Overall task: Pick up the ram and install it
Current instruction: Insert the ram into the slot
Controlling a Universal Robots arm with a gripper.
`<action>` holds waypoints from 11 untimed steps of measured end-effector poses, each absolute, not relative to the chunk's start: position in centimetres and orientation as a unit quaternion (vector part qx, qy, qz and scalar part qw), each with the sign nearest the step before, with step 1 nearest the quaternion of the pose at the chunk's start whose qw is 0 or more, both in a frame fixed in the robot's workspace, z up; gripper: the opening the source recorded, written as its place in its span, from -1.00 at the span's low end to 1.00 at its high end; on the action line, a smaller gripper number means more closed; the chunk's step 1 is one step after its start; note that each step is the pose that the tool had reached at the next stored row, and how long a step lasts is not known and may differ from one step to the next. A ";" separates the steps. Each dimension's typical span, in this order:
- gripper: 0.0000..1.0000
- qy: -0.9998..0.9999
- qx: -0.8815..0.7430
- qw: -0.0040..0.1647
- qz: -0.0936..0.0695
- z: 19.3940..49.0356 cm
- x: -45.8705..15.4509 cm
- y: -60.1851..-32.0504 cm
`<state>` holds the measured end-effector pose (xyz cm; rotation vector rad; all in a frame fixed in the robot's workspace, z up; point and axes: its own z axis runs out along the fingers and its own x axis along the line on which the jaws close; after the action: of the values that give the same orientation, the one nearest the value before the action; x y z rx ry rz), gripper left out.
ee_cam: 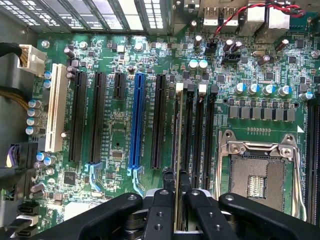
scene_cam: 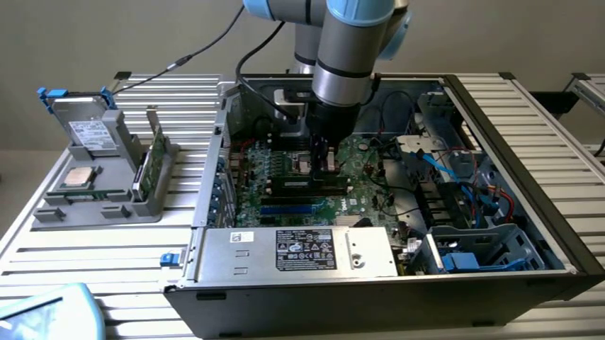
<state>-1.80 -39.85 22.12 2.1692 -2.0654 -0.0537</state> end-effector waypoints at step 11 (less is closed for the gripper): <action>-0.72 -0.689 0.720 0.073 -0.018 21.9 -1.8 -39.9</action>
<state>-1.81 -39.91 21.94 2.1641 -2.0708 -0.0541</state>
